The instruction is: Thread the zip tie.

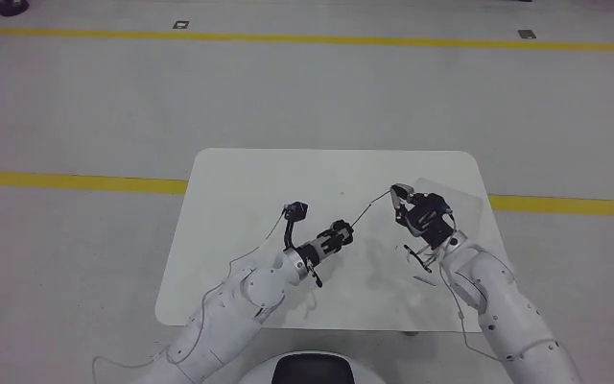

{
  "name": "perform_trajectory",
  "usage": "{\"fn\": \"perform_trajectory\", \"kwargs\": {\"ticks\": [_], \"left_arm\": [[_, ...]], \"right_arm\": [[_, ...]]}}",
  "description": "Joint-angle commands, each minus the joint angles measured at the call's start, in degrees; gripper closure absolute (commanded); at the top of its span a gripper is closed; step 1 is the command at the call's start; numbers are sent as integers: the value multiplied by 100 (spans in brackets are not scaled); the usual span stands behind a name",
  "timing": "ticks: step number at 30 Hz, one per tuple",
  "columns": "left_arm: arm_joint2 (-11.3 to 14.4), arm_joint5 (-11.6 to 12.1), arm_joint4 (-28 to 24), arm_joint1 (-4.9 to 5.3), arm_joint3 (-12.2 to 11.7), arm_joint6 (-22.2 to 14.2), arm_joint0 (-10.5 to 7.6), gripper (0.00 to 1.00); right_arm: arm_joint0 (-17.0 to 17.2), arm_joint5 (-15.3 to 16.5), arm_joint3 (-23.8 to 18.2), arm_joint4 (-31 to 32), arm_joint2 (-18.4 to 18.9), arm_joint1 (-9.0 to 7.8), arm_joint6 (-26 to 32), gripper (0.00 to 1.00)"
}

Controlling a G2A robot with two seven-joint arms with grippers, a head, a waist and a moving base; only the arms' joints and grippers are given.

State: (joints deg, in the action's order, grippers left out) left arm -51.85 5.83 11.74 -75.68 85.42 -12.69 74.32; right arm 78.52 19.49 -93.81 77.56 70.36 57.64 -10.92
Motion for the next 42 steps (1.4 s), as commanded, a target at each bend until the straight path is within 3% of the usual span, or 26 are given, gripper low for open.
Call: {"fn": "perform_trajectory", "kwargs": {"ticks": [1, 19, 42], "left_arm": [[-9, -47, -1, 2, 35, 25, 2, 100], [-24, -259, -137, 3, 7, -28, -95, 100], [2, -284, -104, 17, 22, 19, -68, 100]], "right_arm": [[16, -1, -11, 8, 8, 2, -25, 100], [322, -1, -268, 119, 185, -43, -344, 100], [27, -143, -170, 33, 0, 94, 134, 100]]}}
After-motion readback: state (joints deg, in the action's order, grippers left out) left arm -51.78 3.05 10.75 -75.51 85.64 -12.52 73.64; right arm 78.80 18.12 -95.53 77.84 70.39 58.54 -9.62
